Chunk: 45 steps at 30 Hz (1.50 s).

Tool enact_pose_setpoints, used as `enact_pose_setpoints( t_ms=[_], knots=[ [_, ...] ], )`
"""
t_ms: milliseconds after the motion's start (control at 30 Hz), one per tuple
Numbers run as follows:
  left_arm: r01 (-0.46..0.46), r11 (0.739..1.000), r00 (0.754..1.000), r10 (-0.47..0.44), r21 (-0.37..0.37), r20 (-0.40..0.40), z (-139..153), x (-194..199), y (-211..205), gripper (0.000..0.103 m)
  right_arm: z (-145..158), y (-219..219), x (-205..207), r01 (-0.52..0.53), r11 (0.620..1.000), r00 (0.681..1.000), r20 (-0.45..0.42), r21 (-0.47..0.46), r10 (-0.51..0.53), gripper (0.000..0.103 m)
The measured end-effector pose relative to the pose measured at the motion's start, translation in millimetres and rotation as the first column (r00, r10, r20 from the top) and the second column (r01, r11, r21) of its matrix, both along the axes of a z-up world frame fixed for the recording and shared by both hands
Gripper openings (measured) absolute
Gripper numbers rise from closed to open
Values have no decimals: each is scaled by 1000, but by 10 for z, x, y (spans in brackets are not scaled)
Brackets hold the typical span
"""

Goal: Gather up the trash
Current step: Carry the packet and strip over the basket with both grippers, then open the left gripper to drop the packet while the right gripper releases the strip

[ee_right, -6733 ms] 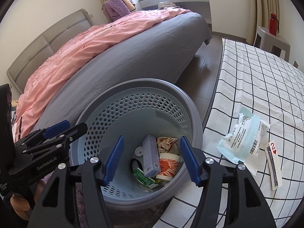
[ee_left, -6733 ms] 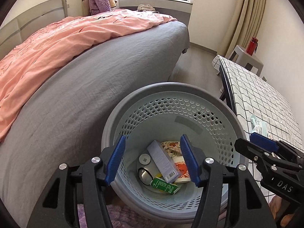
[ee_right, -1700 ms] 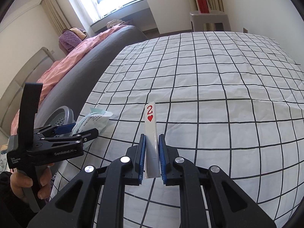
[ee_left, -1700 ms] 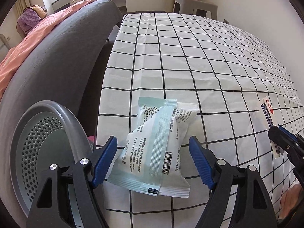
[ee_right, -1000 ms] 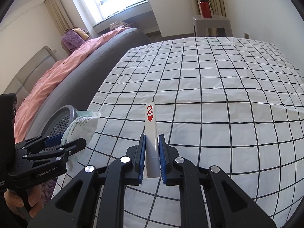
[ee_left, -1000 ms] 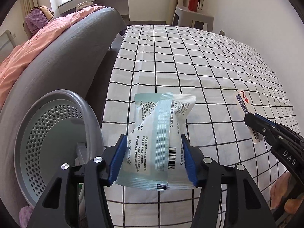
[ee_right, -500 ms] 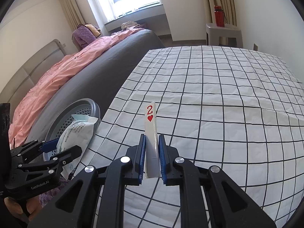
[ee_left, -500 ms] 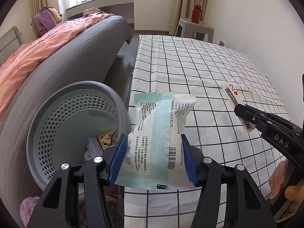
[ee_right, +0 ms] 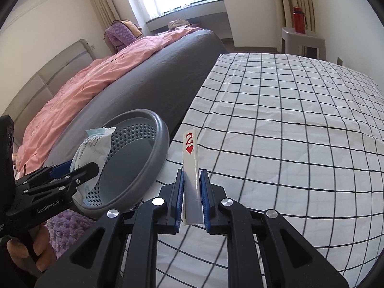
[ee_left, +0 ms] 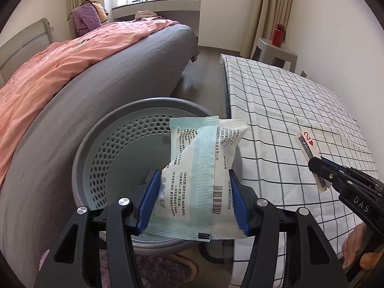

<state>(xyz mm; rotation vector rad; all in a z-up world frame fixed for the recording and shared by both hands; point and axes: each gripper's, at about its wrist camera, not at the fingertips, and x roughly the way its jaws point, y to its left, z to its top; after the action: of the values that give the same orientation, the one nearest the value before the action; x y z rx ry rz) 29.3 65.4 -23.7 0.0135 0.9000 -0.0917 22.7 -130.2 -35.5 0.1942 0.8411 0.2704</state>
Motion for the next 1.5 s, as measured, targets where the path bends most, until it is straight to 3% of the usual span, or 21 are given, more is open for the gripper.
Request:
enact_pose_setpoints(
  t_ms=[300,600,1200,1333,1500],
  knots=[
    [-75,996,997,74,40,27,-112,175,553,55,27,623,250,-93,995,996,9,-26,93,15],
    [-107,993,994,106,43,34,-298,462,810,55,-115,984,464,-139,990,990,-21,-30,139,15],
    [-143,990,990,143,21,4,-463,551,954,55,-144,1285,623,-183,981,983,-21,-69,182,17],
    [-150,989,989,150,16,-2,-475,547,980,62,-148,1282,612,-180,981,984,-23,-69,179,18],
    [-158,987,987,158,20,-2,-480,540,988,66,-165,1271,599,-170,984,985,-27,-61,168,31]
  ],
)
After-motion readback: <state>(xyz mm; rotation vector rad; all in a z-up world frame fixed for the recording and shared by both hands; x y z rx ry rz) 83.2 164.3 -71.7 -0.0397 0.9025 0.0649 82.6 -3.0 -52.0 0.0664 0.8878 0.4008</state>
